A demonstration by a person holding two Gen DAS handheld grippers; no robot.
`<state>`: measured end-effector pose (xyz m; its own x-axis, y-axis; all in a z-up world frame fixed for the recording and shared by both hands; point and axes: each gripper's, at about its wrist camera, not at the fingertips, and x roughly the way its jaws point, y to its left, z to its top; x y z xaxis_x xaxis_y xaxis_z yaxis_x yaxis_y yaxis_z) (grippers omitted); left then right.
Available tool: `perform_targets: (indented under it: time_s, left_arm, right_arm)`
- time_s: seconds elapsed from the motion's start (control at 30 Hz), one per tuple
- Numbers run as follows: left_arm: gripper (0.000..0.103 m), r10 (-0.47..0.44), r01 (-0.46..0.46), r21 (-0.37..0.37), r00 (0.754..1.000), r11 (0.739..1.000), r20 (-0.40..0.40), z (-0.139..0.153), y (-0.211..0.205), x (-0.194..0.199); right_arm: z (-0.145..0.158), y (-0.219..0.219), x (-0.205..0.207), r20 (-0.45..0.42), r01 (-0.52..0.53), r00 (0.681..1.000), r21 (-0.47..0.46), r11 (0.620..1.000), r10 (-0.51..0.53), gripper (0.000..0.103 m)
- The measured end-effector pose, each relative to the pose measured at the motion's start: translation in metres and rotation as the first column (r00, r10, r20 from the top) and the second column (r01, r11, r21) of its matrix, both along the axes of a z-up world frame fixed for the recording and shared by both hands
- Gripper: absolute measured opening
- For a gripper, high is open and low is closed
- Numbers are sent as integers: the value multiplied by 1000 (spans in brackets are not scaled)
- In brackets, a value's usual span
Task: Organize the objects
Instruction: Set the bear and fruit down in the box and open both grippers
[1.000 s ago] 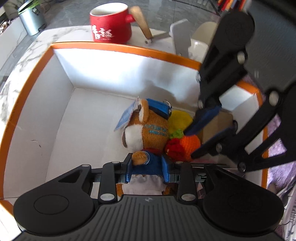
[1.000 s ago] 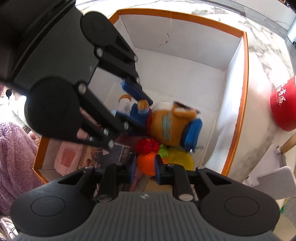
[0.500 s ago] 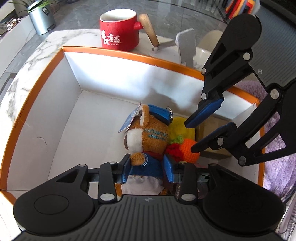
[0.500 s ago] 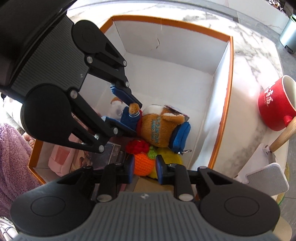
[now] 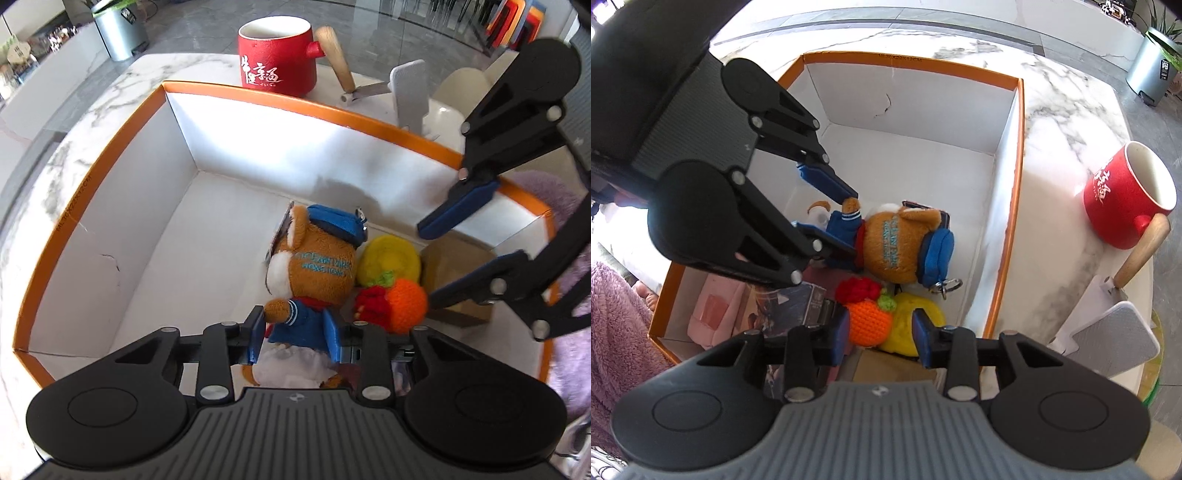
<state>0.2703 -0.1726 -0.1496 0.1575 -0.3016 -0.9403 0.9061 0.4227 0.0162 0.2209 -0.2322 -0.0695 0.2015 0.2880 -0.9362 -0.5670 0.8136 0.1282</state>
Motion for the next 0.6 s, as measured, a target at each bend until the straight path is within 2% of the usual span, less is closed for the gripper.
perform_targets:
  time_s: [0.07, 0.13, 0.2, 0.33, 0.4, 0.6]
  left_arm:
    - [31, -38, 38, 3, 999, 999, 35, 2, -3, -4]
    - [25, -98, 95, 34, 990, 995, 105, 6, -4, -11]
    - [25, -158, 148, 75, 977, 986, 145, 15, 4, -21]
    - [24, -225, 219, 80, 971, 972, 80, 10, -4, -29]
    - [24, -233, 228, 80, 971, 970, 50, 6, -4, -33]
    - [24, -144, 144, 31, 989, 989, -18, 7, 3, -21]
  right_arm:
    - [2, -2, -3, -2, 4, 1000, 2, 1000, -4, 39]
    - [3, -2, -11, 0, 7, 1000, 4, 1000, -7, 39]
    - [7, -4, -1, -1, 12, 1000, 7, 1000, -12, 39]
    - [8, -7, -2, -7, 19, 1000, 11, 1000, -19, 39]
    - [-2, 7, 9, -11, 18, 1000, 9, 1000, -18, 39]
    - [-4, 9, 7, -18, 16, 1000, 6, 1000, -16, 39]
